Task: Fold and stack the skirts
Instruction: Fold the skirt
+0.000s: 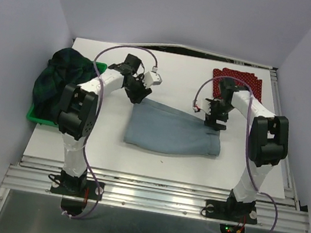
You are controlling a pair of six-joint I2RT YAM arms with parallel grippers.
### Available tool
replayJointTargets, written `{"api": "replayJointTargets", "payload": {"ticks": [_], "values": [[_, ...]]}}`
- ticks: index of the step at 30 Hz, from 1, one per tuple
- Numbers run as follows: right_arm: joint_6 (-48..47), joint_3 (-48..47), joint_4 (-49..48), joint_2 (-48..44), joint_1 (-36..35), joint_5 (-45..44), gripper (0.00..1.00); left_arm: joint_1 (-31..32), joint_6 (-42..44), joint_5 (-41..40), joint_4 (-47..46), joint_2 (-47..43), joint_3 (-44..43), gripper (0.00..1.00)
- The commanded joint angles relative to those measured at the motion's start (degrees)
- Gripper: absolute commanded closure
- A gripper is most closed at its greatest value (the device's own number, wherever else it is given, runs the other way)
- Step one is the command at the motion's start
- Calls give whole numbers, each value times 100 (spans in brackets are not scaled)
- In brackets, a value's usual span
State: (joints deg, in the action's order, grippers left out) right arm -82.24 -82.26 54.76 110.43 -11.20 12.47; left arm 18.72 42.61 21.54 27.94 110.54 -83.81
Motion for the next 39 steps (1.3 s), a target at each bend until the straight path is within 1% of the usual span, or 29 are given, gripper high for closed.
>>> {"api": "replayJointTargets", "payload": {"ticks": [1, 3, 4, 7, 8, 10, 11, 12, 14, 15, 16, 18, 20, 22, 23, 25, 27, 30, 31, 33, 34, 35, 36, 37, 38, 39], "values": [[586, -545, -326, -196, 83, 159, 14, -132, -427, -325, -343, -392, -565, 37], [787, -589, -308, -346, 135, 203, 14, -167, -542, -265, -63, -656, -636, 37], [910, -633, -308, -477, 188, 221, 14, -184, -769, -230, 0, -953, -567, 37], [1112, -800, -142, -566, 329, 413, 16, -158, -781, 166, 431, -1490, -278, 37], [1313, -888, -54, -541, 381, 519, 18, -123, -928, 175, 422, -1831, 141, 37], [1490, -1160, 297, -462, 443, 861, 22, -9, -1052, 193, 317, -2079, 565, 37], [1822, -1222, 376, -409, 443, 967, 25, 9, -1157, 227, 239, -2185, 907, 37], [1999, -1370, 490, -287, 443, 1203, 28, 0, -1324, 341, 186, -2195, 1076, 38], [2490, -1590, 710, -111, 443, 1450, 32, -17, -1361, 604, 307, -2099, 1051, 38], [2641, -1722, 955, 99, 443, 1773, 33, -52, -1343, 797, 526, -2055, 1016, 39], [3104, -1915, 992, 206, 443, 1907, 33, -53, -1343, 1138, 589, -2028, 990, 40], [3441, -2144, 975, 425, 443, 2266, 34, -27, -1203, 1439, 782, -2071, 1007, 43], [3905, -2372, 844, 793, 443, 2374, 35, 200, -1106, 1468, 853, -2107, 1094, 43], [4048, -2444, 668, 1032, 443, 2330, 37, 351, -1123, 1301, 888, -2055, 1226, 46], [4188, -2418, 589, 1242, 443, 2278, 40, 439, -1236, 1248, 845, -1976, 1288, 47], [4268, -2365, 474, 1393, 443, 2181, 43, 474, -1378, 1195, 625, -1748, 1411, 48], [4339, -2129, 334, 1472, 443, 2059, 49, 510, -1623, 1186, 485, -1484, 1385, 51], [4383, -1760, 307, 1342, 443, 2014, 55, 519, -1834, 1125, 414, -781, 1104, 55], [4392, -1445, 307, 1280, 443, 2014, 56, 519, -1853, 942, 396, -597, 1017, 57], [4479, -1084, 281, 1113, 443, 2101, 61, 475, -1862, 765, 326, -122, 692, 60], [4593, -699, 228, 912, 443, 2215, 62, 388, -1809, 590, 404, 245, 351, 63], [4663, -521, 202, 797, 443, 2216, 62, 343, -1774, 484, 405, 449, 122, 63], [4742, -363, 193, 709, 443, 2407, 63, 291, -1748, 404, 544, 633, -116, 65], [4830, -109, 193, 551, 443, 2505, 64, 194, -1599, 264, 650, 844, -701, 67], [4970, -2, 193, 489, 443, 2619, 66, 159, -1554, 159, 712, 1186, -1020, 68], [5033, 95, 219, 445, 443, 2829, 66, 132, -1493, 36, 791, 1346, -1310, 69]]}}
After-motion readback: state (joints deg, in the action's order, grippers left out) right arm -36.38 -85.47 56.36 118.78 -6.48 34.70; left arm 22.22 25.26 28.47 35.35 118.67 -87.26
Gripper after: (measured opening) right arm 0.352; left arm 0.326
